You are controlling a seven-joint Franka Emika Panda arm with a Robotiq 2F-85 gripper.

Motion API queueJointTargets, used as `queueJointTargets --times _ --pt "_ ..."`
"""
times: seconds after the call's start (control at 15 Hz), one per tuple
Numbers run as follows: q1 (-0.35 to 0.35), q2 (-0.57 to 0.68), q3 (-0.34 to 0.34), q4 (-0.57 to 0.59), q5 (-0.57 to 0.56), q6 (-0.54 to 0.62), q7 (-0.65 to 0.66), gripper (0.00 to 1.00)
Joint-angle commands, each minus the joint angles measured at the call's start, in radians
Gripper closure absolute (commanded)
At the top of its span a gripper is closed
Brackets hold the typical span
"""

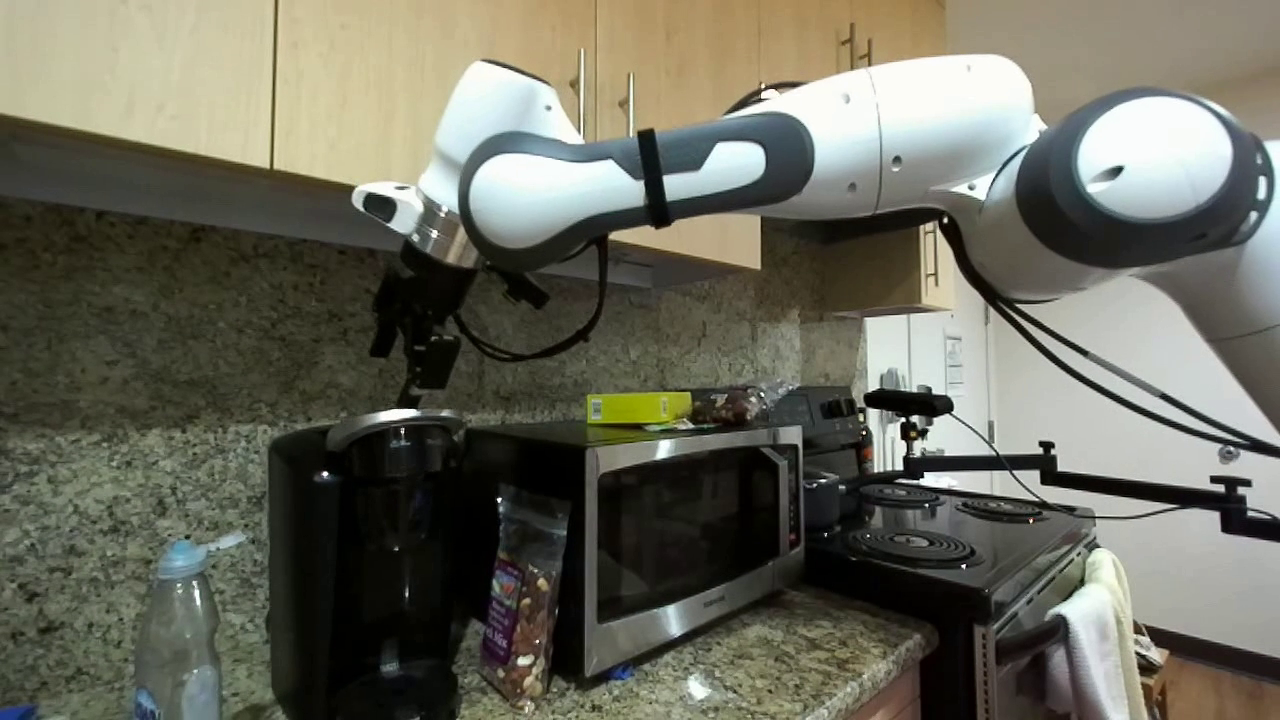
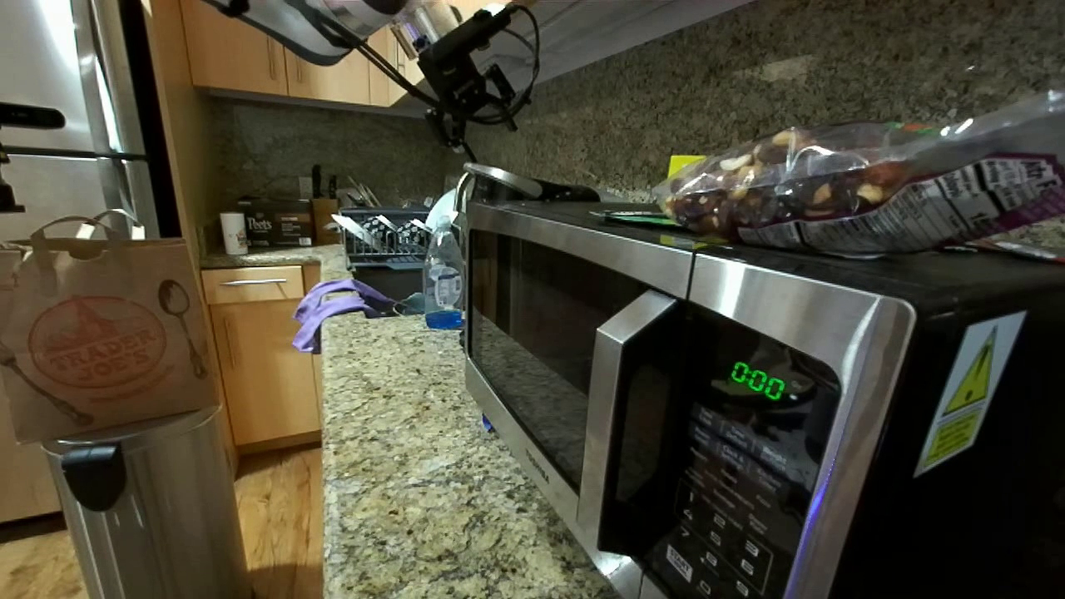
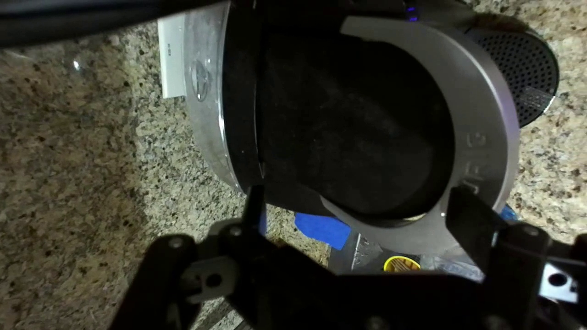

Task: Close the coffee maker lid

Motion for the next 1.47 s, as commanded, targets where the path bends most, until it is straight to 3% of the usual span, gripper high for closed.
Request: queueJointTargets --times 0.0,0.27,1.07,1.4 --pt "0.002 0.019 -0.016 0.022 -0.011 -0.066 -0.002 0.00" --pt "0.007 0.035 -0.025 0.036 -0.005 -0.122 -0.015 0.00" --pt "-0.017 0.012 0.041 0.030 0.111 -0.161 -0.096 0.00" --pt "0.001 -0.003 0.005 0.022 0.054 -0.102 -0.038 0.00"
